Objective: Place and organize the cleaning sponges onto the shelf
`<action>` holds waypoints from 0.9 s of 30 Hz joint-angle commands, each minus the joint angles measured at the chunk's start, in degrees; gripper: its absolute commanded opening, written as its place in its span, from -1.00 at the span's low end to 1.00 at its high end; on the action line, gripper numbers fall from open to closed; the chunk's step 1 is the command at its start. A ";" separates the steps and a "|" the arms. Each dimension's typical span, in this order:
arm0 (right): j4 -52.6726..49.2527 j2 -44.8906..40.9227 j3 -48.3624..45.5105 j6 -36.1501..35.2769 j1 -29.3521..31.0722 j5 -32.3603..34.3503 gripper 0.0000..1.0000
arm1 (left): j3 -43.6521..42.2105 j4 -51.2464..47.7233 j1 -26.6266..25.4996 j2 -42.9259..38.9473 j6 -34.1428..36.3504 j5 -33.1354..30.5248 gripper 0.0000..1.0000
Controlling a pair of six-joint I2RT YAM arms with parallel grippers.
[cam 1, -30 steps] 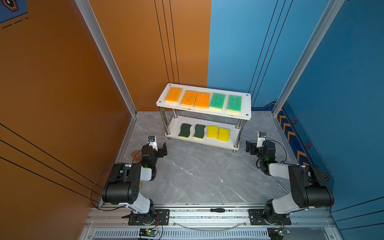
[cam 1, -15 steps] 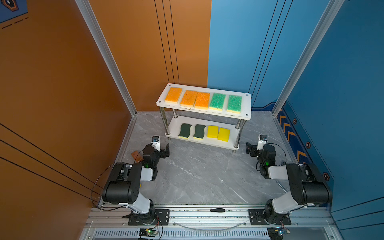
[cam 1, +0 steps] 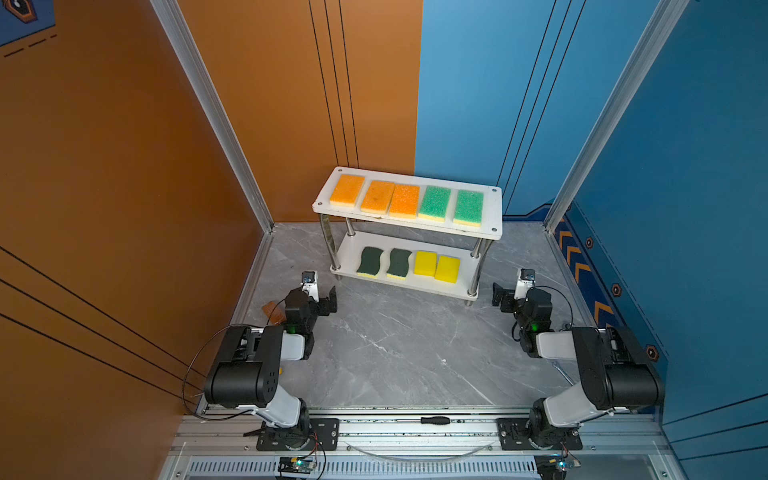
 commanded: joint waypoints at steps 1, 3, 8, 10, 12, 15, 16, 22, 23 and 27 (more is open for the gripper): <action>0.57 0.28 -0.09 0.79 0.38 2.39 1.00 | 1.00 -0.86 -0.07 0.42 -1.00 -2.42 0.95; 0.66 0.28 -0.07 0.79 0.45 2.57 1.00 | 0.98 -0.78 -0.16 0.45 -0.99 -2.48 0.95; 0.83 0.25 -0.25 1.21 0.74 4.78 0.99 | 0.76 -0.69 -1.01 0.17 -0.45 -3.22 0.95; 0.85 0.23 -0.27 1.20 0.91 5.31 0.99 | 0.55 -0.64 -1.71 0.07 0.33 -3.84 0.95; 0.92 0.24 -0.26 1.14 0.92 5.30 1.00 | 0.78 -0.77 -2.02 0.22 0.97 -3.24 0.95; 0.92 0.22 -0.27 1.21 0.87 5.32 0.99 | 0.90 -0.86 -1.93 0.25 1.04 -3.12 0.95; 0.92 0.28 -0.30 1.18 0.91 5.39 0.99 | 0.88 -0.86 -1.95 0.24 1.07 -3.10 0.95; 0.93 0.28 -0.27 1.17 1.00 5.41 0.99 | 0.90 -0.77 -2.03 0.24 1.16 -3.40 0.95; 0.93 0.23 -0.27 1.16 1.00 5.35 0.99 | 0.84 -0.84 -2.08 0.31 1.09 -3.37 0.95; 0.92 0.28 -0.27 1.16 1.00 5.42 1.00 | 1.32 -1.36 -1.88 0.43 0.98 -3.27 0.95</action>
